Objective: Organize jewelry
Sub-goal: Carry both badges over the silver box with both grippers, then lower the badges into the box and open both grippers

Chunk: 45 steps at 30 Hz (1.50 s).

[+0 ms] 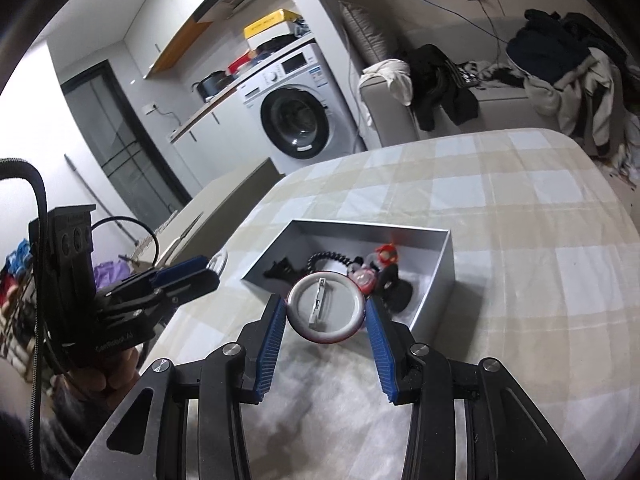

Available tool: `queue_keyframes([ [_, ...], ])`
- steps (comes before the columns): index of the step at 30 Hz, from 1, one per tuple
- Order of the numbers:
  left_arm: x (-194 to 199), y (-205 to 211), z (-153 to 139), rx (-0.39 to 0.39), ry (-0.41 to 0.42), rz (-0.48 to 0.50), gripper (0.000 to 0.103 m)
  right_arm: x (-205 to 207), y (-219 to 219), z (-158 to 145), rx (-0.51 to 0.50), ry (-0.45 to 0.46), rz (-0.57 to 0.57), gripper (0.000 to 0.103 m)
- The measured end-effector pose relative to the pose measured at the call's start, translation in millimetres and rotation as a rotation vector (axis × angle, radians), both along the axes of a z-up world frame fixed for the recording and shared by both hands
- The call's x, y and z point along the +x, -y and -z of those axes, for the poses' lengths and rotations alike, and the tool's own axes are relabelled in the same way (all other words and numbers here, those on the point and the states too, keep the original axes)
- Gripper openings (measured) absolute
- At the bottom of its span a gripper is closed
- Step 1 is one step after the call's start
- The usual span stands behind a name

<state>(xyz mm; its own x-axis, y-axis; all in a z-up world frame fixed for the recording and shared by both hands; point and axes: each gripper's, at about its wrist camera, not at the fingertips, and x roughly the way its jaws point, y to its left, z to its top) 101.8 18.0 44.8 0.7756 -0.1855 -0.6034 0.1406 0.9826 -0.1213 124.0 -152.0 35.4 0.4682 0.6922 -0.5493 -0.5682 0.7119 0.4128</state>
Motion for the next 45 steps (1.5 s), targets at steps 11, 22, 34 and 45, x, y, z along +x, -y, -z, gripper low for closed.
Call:
queue_keyframes([
  [11, 29, 10, 12, 0.033, -0.020, 0.032, 0.037, 25, -12, 14, 0.011, -0.060, 0.016, 0.040],
  [22, 37, 18, 18, 0.079, -0.052, 0.042, 0.037, 32, -21, 21, -0.004, -0.074, 0.002, 0.040],
  [34, 44, 19, 27, 0.090, -0.090, 0.044, 0.037, 34, -25, 22, -0.046, -0.063, 0.013, 0.040],
  [45, 40, 22, 27, 0.073, -0.140, 0.091, 0.037, 36, -19, 22, -0.083, -0.062, 0.002, 0.040],
])
